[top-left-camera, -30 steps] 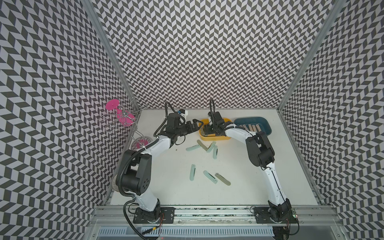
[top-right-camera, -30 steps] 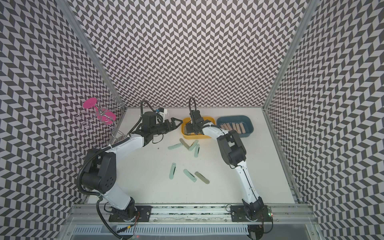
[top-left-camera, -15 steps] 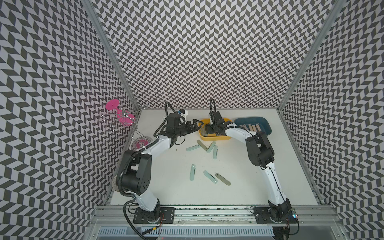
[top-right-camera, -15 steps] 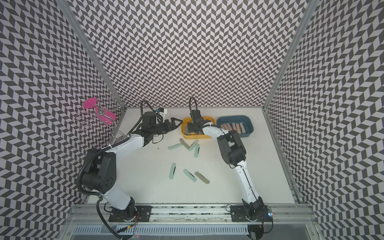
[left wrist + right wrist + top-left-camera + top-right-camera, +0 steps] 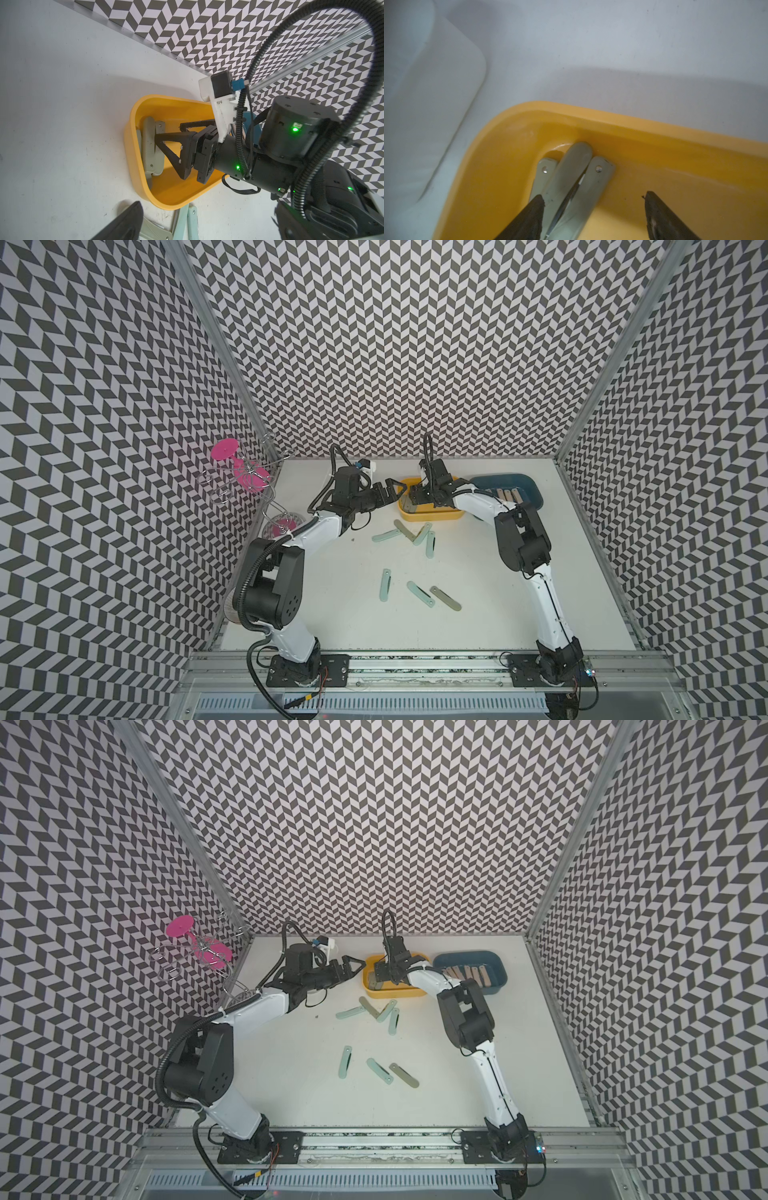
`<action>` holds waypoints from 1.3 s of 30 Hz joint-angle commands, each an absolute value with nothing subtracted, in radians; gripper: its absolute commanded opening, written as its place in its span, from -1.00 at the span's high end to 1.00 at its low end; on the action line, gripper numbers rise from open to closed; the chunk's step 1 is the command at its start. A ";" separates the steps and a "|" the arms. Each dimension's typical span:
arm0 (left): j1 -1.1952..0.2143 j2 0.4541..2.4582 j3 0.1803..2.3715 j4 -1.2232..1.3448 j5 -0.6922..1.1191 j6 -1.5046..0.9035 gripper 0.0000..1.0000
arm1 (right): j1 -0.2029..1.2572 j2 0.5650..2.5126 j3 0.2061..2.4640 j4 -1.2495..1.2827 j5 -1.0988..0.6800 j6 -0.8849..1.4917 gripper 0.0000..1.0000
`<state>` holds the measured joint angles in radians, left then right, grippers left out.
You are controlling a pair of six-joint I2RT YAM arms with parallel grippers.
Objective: Place the fruit knives into the storage box by color
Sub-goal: Adjust the fruit knife in the storage box.
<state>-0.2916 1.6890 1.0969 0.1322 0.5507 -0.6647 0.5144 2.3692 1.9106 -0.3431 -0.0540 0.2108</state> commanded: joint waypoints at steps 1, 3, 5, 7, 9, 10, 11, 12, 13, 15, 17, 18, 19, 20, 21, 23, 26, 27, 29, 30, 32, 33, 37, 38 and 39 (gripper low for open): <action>-0.285 1.698 1.111 0.153 0.549 -0.665 -1.00 | 0.534 2.367 1.959 -0.323 -0.062 0.187 -0.55; -0.285 1.699 1.111 0.153 0.549 -0.663 -1.00 | 0.539 2.385 1.971 -0.335 -0.051 0.182 -0.56; -0.285 1.698 1.112 0.153 0.549 -0.664 -1.00 | 0.541 2.399 1.979 -0.347 -0.031 0.175 -0.55; -0.284 1.699 1.112 0.153 0.549 -0.663 -1.00 | 0.542 2.411 1.981 -0.363 -0.013 0.168 -0.54; -0.284 1.700 1.112 0.153 0.549 -0.664 -1.00 | 0.541 2.417 1.980 -0.372 0.002 0.160 -0.53; -0.283 1.700 1.114 0.153 0.549 -0.665 -1.00 | 0.542 2.421 1.978 -0.374 0.008 0.155 -0.52; -0.284 1.701 1.114 0.153 0.549 -0.665 -1.00 | 0.542 2.423 1.977 -0.380 0.013 0.151 -0.51; -0.284 1.701 1.112 0.155 0.549 -0.665 -1.00 | 0.542 2.425 1.976 -0.381 0.016 0.149 -0.51; -0.284 1.701 1.112 0.155 0.549 -0.665 -1.00 | 0.541 2.427 1.974 -0.382 0.018 0.146 -0.50; -0.283 1.703 1.113 0.156 0.549 -0.666 -1.00 | 0.541 2.427 1.970 -0.381 0.017 0.143 -0.49; -0.284 1.703 1.113 0.157 0.549 -0.668 -1.00 | 0.541 2.431 1.970 -0.384 0.019 0.142 -0.49; -0.284 1.703 1.111 0.157 0.549 -0.667 -1.00 | 0.542 2.433 1.971 -0.386 0.024 0.140 -0.48; -0.283 1.704 1.112 0.158 0.549 -0.668 -1.00 | 0.542 2.436 1.969 -0.390 0.036 0.142 -0.47; -0.284 1.704 1.110 0.158 0.549 -0.667 -1.00 | 0.543 2.438 1.970 -0.396 0.051 0.144 -0.46; -0.284 1.703 1.109 0.158 0.549 -0.667 -1.00 | 0.542 2.439 1.969 -0.403 0.066 0.146 -0.46; -0.283 1.703 1.108 0.160 0.549 -0.669 -1.00 | 0.541 2.439 1.970 -0.419 0.098 0.150 -0.45; -0.284 1.705 1.106 0.164 0.549 -0.672 -1.00 | 0.533 2.432 1.970 -0.439 0.110 0.152 -0.44; -0.283 1.706 1.106 0.166 0.551 -0.672 -1.00 | 0.530 2.429 1.968 -0.442 0.109 0.154 -0.43; -0.283 1.707 1.106 0.166 0.551 -0.673 -1.00 | 0.523 2.423 1.962 -0.444 0.111 0.157 -0.42; -0.284 1.706 1.106 0.167 0.551 -0.675 -1.00 | 0.520 2.421 1.960 -0.446 0.115 0.161 -0.42; -0.283 1.706 1.106 0.169 0.552 -0.675 -1.00 | 0.515 2.413 1.963 -0.450 0.093 0.163 -0.42; -0.284 1.706 1.106 0.169 0.552 -0.676 -1.00 | 0.513 2.404 1.963 -0.449 0.074 0.164 -0.42; -0.284 1.710 1.106 0.169 0.552 -0.674 -1.00 | 0.497 2.356 1.960 -0.426 -0.056 0.185 -0.45; -0.284 1.710 1.106 0.168 0.554 -0.674 -1.00 | 0.494 2.342 1.958 -0.417 -0.081 0.191 -0.46; -0.283 1.712 1.106 0.169 0.555 -0.673 -1.00 | 0.488 2.325 1.954 -0.406 -0.104 0.200 -0.46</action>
